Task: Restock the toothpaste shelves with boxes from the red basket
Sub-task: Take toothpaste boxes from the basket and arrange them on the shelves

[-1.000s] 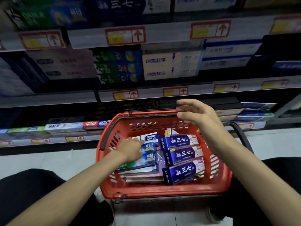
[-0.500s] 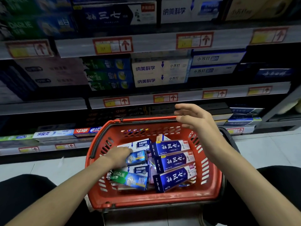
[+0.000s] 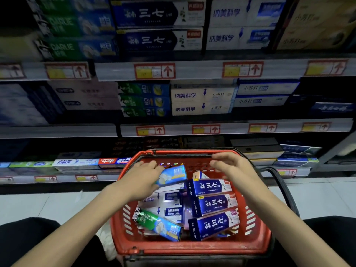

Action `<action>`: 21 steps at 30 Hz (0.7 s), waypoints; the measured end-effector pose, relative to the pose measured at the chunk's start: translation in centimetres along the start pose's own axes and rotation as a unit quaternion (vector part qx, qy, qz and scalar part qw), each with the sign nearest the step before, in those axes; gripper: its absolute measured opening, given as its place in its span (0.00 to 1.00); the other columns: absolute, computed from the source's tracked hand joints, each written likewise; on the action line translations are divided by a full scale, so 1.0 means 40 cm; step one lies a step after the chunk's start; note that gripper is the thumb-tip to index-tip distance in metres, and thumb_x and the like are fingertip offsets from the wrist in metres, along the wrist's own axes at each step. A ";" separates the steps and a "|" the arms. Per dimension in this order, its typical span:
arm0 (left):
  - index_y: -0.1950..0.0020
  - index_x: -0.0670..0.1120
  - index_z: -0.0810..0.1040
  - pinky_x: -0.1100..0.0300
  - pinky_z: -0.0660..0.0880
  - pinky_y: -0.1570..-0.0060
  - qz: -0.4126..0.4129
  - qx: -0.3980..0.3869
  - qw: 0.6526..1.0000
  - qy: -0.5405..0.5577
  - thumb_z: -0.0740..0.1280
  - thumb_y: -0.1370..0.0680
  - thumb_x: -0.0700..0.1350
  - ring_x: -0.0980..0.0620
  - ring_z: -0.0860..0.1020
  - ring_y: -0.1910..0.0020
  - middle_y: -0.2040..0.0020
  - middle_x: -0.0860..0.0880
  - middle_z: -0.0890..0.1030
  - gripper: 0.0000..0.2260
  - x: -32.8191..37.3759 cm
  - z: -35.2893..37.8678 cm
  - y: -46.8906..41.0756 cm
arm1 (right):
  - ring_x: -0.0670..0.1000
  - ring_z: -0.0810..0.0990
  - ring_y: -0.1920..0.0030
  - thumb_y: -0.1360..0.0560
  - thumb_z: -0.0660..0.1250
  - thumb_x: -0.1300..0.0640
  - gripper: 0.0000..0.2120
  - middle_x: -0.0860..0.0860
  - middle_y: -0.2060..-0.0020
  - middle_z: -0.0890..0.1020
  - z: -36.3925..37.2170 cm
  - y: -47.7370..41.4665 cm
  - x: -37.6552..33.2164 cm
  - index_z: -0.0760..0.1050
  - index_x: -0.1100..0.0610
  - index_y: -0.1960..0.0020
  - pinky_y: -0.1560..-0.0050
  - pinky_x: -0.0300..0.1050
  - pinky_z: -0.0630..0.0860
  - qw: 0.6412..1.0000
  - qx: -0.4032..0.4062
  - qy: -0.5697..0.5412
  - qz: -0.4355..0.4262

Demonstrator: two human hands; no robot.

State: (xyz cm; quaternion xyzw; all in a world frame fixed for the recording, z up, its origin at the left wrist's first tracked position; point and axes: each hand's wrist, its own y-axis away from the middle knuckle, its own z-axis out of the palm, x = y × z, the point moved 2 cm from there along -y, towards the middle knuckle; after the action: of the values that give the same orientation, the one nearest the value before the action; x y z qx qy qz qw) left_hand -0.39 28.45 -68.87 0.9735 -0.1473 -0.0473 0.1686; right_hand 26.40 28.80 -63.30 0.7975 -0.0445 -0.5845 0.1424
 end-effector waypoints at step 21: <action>0.21 0.57 0.66 0.57 0.71 0.31 -0.076 0.404 0.757 0.507 0.67 0.18 0.49 0.63 0.74 0.32 0.30 0.59 0.74 0.25 -0.013 -0.191 0.100 | 0.55 0.86 0.49 0.21 0.69 0.55 0.11 0.58 0.47 0.87 0.016 -0.005 -0.032 0.82 0.57 0.40 0.52 0.42 0.83 0.955 0.041 -0.294 -0.019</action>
State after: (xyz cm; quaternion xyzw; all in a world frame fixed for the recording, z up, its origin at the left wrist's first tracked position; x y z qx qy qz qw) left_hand -0.89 27.40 -60.29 0.8405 0.0293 0.5048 -0.1945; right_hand 25.37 29.17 -62.34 0.5960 -0.0935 -0.7935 0.0794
